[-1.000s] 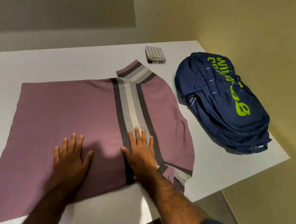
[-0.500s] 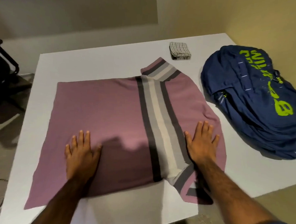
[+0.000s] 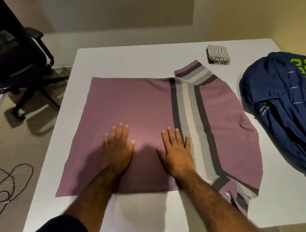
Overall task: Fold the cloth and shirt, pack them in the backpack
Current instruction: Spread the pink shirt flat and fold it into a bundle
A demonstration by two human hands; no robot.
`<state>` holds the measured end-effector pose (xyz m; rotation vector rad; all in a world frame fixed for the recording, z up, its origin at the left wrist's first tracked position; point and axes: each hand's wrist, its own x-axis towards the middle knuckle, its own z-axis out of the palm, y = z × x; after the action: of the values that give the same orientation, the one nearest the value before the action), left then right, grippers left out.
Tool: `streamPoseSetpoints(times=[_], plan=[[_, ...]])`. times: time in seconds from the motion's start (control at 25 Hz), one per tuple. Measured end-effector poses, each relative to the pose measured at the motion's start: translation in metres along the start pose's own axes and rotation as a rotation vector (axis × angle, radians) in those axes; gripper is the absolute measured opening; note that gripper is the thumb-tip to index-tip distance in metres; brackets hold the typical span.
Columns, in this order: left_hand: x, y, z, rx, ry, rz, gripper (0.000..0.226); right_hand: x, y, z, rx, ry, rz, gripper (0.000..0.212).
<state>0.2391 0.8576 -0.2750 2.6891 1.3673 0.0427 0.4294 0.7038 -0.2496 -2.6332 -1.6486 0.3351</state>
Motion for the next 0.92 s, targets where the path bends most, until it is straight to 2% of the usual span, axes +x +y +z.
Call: streamPoseSetpoints(times=[0.12,0.16,0.24,0.32,0.4,0.44,0.52,0.6,0.72,0.76,0.8,0.88,0.92], plan=[[-0.036,-0.096,-0.027,-0.006,0.04,-0.43,0.077,-0.009,0.094,-0.009,-0.025,0.061,0.343,0.078],[-0.042,-0.113,-0.039,0.015,0.05,-0.462,0.077,-0.014,0.119,-0.02,0.002,0.052,0.468,0.084],[-0.032,-0.108,-0.05,0.076,0.082,-0.324,0.07,-0.013,0.131,-0.039,0.054,0.065,0.582,0.089],[-0.002,-0.059,-0.048,0.041,0.15,-0.048,0.064,0.004,0.095,-0.047,0.069,0.101,0.479,0.077],[0.029,0.005,-0.042,-0.072,0.159,0.173,0.061,0.025,0.047,-0.042,0.067,0.072,0.271,0.068],[0.042,0.027,-0.034,-0.093,0.111,0.247,0.061,0.035,0.026,-0.036,0.069,0.03,0.165,0.068],[0.06,0.036,-0.019,-0.083,-0.002,0.261,0.065,0.054,0.017,-0.03,0.041,-0.06,0.009,0.069],[0.07,0.0,-0.008,-0.014,-0.003,0.091,0.069,0.077,0.053,-0.033,-0.013,-0.048,-0.018,0.071],[0.078,-0.06,-0.026,-0.014,0.042,-0.4,0.065,0.109,0.141,-0.048,-0.027,0.045,0.25,0.075],[0.086,-0.06,-0.036,-0.001,0.033,-0.476,0.064,0.121,0.164,-0.056,-0.033,0.072,0.337,0.075],[0.098,-0.049,-0.042,0.023,0.071,-0.446,0.06,0.135,0.177,-0.063,-0.037,0.112,0.381,0.074],[0.137,-0.006,-0.041,-0.018,0.102,-0.132,0.054,0.168,0.178,-0.073,-0.033,0.152,0.338,0.067],[0.159,0.018,-0.038,-0.09,0.064,0.02,0.056,0.185,0.172,-0.075,-0.026,0.145,0.291,0.065]])
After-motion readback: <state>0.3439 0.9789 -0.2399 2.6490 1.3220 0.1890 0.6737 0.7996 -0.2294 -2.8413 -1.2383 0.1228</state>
